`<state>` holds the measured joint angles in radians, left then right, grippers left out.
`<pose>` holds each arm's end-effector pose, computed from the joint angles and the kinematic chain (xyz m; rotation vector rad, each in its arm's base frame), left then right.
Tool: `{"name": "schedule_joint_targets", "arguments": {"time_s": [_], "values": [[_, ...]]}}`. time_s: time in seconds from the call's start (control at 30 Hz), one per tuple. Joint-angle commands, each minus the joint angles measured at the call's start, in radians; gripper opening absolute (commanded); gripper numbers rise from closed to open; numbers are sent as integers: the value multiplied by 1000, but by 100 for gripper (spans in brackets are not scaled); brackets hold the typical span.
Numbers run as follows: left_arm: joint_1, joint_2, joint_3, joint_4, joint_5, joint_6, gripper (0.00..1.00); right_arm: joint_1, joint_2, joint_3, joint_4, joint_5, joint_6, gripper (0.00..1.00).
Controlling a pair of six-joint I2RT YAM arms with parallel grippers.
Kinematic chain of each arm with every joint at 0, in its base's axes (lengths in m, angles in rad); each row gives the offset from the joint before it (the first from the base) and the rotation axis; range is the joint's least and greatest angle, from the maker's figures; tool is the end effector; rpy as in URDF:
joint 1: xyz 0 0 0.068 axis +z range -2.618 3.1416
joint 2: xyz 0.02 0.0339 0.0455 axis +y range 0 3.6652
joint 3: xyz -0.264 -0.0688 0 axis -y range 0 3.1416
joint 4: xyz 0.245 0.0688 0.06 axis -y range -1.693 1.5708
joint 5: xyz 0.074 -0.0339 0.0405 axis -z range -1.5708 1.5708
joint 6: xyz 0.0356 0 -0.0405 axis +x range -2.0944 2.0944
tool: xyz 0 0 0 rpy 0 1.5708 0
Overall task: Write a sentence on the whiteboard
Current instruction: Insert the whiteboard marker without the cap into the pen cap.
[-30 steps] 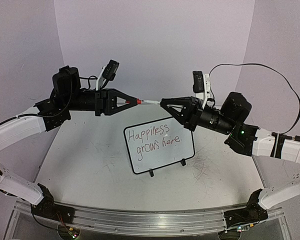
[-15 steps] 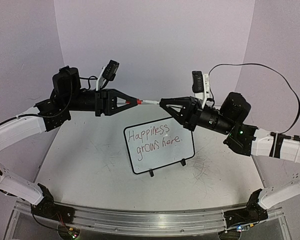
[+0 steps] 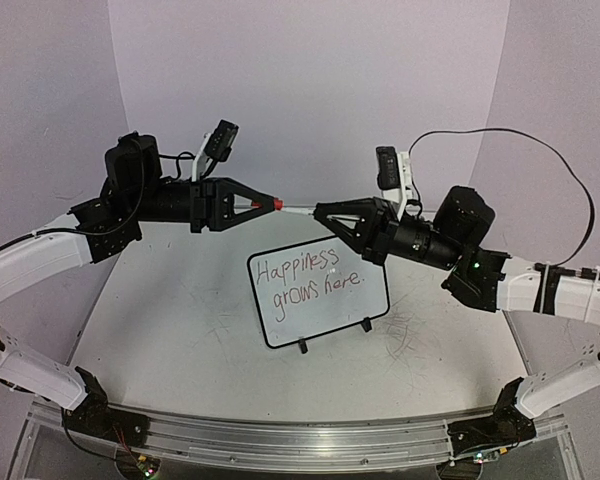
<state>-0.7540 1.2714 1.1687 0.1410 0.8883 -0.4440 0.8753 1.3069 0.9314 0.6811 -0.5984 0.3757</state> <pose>0.1913 -0.2176 0.4040 1.0331 1.4651 -1.5730 0.1766 0.2429 0.3654 -0.8861 1.1702 1.4189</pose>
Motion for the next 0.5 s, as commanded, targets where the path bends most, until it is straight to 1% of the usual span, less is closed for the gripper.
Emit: {"name": "schedule_joint_targets", "arguments": {"time_s": [0.0,0.07,0.23,0.47], "values": [[-5,-36,-1,60,11,-2,0,0,17,45,70,-37,31,0],[-6,-34,-1,60,14,-2,0,0,22,45,93,-40,41,0],[-6,-56,-10,62,-9,6,0,-1,-49,-12,86,49,9,0],[-7,-50,-9,61,-5,10,0,0,-80,-29,72,19,-3,0]]}}
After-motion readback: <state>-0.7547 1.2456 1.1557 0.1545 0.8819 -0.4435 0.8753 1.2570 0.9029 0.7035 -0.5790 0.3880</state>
